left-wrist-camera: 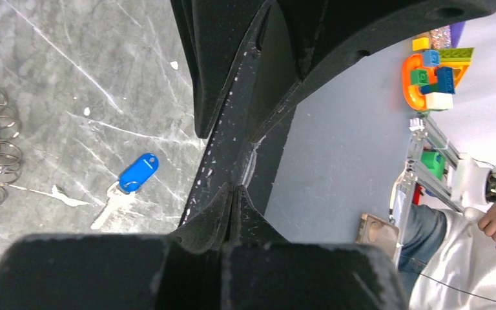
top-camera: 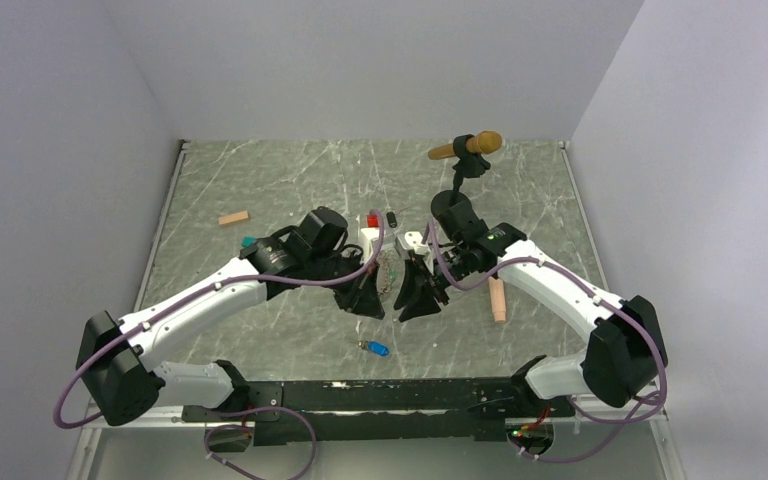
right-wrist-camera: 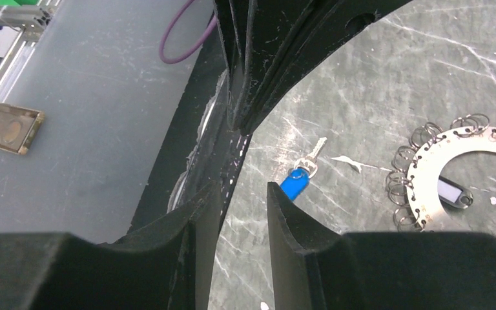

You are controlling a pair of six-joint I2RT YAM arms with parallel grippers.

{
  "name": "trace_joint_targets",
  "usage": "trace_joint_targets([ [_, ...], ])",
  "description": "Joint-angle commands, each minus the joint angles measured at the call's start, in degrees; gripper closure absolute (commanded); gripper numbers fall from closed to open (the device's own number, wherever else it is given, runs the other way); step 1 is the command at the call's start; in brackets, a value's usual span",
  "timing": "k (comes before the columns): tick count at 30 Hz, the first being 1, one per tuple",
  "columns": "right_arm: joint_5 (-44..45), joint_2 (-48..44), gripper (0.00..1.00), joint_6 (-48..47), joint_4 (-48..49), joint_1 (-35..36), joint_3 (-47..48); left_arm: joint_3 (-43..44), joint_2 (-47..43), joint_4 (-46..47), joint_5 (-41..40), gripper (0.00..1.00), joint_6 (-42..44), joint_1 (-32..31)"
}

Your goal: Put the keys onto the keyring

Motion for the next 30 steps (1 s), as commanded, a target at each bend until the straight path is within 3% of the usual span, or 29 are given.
trace_joint_targets([
  [1,3.1,-0.1,0.62,-0.3,4.1,3.7,0.0,-2.9,0.2,2.0,-5.6,1.0,2.1,-1.0],
  [7,14.4,-0.5,0.58,-5.4,7.5,7.0,-5.7,-15.5,-7.7,9.3,-21.1,0.97,-1.5,-0.6],
  [9,18.0,0.9,0.56,-8.7,7.0,10.7,-5.8,-19.7,-13.1,11.1,-26.7,0.81,-3.7,-0.4],
  [12,23.7,2.9,0.55,-13.9,8.4,17.3,-6.1,-24.1,-21.1,12.6,-35.2,0.42,-7.0,0.5],
  [14,27.8,5.0,0.54,-15.2,10.5,21.2,-5.4,-26.1,-25.4,12.4,-38.6,0.22,-8.3,1.6],
  [15,29.4,6.4,0.54,-15.6,11.3,22.7,-4.6,-26.8,-27.0,11.8,-39.7,0.17,-8.5,2.4],
  [20,38.2,13.4,0.6,-15.7,15.1,28.5,-1.2,-25.4,-29.6,6.0,-45.3,0.14,-8.4,4.6],
  [30,44.2,17.9,0.63,-12.8,19.6,29.9,-0.9,-26.0,-33.9,4.5,-49.5,0.14,-10.4,4.7],
])
